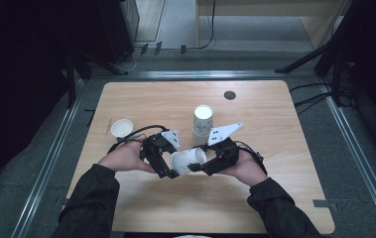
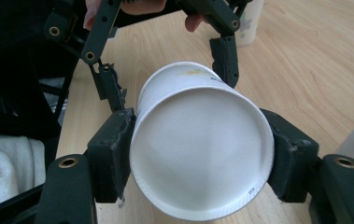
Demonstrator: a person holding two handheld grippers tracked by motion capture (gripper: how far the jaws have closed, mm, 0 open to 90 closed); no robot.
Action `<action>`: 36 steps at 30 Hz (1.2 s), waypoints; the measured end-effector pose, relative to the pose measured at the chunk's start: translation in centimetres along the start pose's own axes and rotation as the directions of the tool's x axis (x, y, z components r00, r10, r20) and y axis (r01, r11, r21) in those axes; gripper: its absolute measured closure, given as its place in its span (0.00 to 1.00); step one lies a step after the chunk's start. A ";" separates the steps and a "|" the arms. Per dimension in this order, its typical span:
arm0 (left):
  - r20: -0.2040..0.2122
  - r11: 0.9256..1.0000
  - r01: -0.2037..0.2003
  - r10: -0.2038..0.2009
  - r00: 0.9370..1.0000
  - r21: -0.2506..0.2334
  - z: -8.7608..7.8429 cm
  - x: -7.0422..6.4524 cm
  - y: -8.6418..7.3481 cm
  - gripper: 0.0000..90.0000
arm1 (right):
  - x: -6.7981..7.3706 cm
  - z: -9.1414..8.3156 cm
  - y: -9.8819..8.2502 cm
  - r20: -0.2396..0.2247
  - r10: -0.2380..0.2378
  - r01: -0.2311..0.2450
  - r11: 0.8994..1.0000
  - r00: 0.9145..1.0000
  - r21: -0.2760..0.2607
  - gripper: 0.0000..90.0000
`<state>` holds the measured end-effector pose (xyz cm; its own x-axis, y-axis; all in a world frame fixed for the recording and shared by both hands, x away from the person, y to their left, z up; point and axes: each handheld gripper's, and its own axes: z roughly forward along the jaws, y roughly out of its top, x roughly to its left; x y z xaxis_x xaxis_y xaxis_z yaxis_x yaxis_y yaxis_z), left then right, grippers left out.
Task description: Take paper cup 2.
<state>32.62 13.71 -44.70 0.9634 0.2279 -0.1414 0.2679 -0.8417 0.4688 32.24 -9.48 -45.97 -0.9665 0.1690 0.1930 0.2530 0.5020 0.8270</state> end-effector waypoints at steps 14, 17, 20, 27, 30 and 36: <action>0.022 0.980 0.064 -0.060 0.998 -0.188 -2.0 0.4 -2.1 0.10 | -0.1 -1.6 0.3 -0.008 0.007 -0.008 0.999 1.000 -0.051 0.38; 0.024 0.973 0.071 -0.068 0.997 -0.219 -2.0 0.3 -2.2 0.10 | 0.0 -1.9 0.4 -0.010 0.004 -0.005 0.998 1.000 -0.058 0.38; 0.051 0.957 0.093 -0.082 0.995 -0.275 -1.9 0.3 -2.4 0.10 | 0.0 -2.2 0.5 -0.013 0.004 -0.005 0.998 1.000 -0.069 0.38; 0.040 0.948 0.095 -0.087 0.995 -0.305 -1.2 0.0 -2.3 0.10 | 0.1 -2.6 0.7 -0.020 0.013 -0.014 0.997 1.000 -0.076 0.38; 0.047 0.943 0.100 -0.090 0.995 -0.317 -1.0 0.0 -2.2 0.10 | 0.1 -2.6 0.7 -0.020 0.012 -0.013 0.997 1.000 -0.079 0.38; 0.070 0.935 0.097 -0.078 0.995 -0.340 -0.7 -0.2 -2.0 0.10 | 0.2 -2.6 0.8 -0.029 0.008 -0.011 0.997 1.000 -0.080 0.38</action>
<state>31.92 15.70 -45.07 0.9364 0.2579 -0.2379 0.3482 -0.5986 0.7215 32.17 -11.24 -43.97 -0.9652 0.1490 0.2150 0.2591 0.4307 0.8645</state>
